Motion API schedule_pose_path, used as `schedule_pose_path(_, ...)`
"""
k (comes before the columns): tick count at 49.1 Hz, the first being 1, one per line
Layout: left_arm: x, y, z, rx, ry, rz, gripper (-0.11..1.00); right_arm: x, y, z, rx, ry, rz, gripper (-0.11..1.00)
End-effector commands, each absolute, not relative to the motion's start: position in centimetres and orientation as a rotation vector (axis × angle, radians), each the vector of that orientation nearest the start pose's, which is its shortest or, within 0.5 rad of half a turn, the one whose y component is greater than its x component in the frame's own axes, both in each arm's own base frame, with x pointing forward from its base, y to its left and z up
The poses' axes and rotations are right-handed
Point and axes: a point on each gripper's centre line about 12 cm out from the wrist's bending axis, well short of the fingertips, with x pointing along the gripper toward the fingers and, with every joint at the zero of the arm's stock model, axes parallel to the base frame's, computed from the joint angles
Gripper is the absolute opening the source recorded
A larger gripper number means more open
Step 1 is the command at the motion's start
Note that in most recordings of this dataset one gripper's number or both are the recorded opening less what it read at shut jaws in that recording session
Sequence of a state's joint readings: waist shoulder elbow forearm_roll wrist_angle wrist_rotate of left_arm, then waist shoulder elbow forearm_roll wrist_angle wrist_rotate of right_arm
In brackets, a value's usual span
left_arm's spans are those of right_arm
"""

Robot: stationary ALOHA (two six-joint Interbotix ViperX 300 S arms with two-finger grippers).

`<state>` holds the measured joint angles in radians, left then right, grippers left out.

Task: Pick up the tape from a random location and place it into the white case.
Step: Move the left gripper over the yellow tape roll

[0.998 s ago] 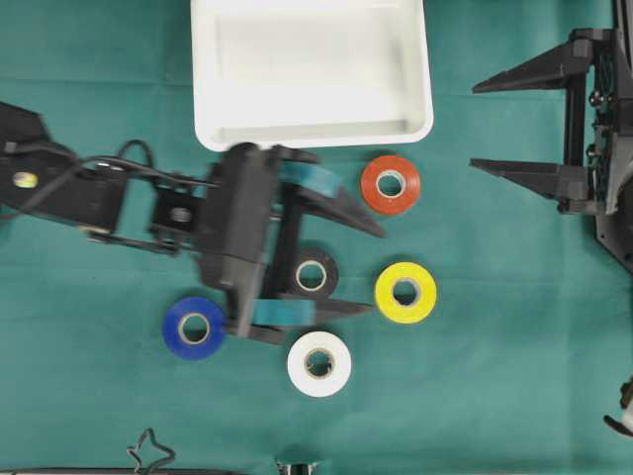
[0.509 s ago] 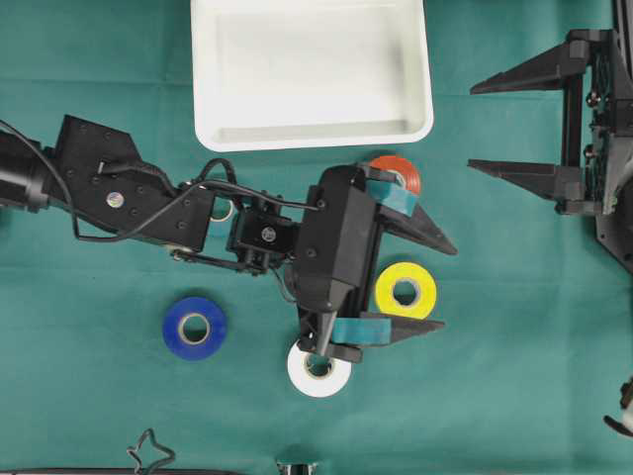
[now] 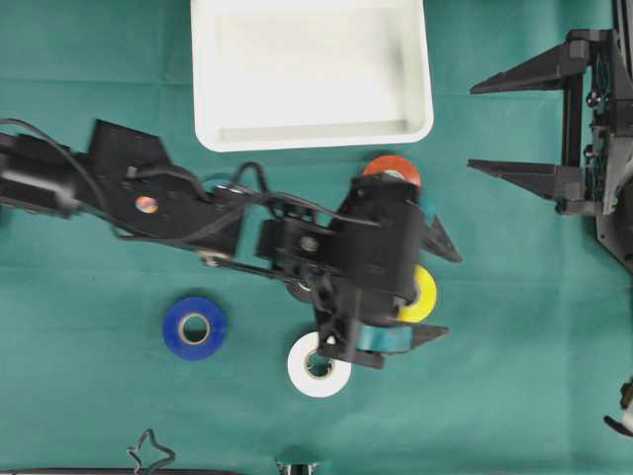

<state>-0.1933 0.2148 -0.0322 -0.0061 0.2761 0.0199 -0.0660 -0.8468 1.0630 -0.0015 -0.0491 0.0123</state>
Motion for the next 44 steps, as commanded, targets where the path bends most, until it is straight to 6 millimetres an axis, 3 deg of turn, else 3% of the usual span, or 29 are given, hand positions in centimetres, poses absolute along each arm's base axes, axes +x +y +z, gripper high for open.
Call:
schedule_pose_path(1,51.7,-10.3,32.5,0.059,0.493,-0.198,0.98,22.6,-1.5,29.4,0.017,0.145,-0.067,0.91)
schedule_pose_path(26,53.7,-10.8,34.0,0.104,0.823,-0.196,0.99,22.8,-1.5,29.0,0.021,0.164,-0.067,0.91)
schedule_pose_path(44,53.7,-10.7,34.0,0.104,0.864,-0.192,0.98,22.9,-1.5,29.0,0.021,0.162,-0.067,0.91)
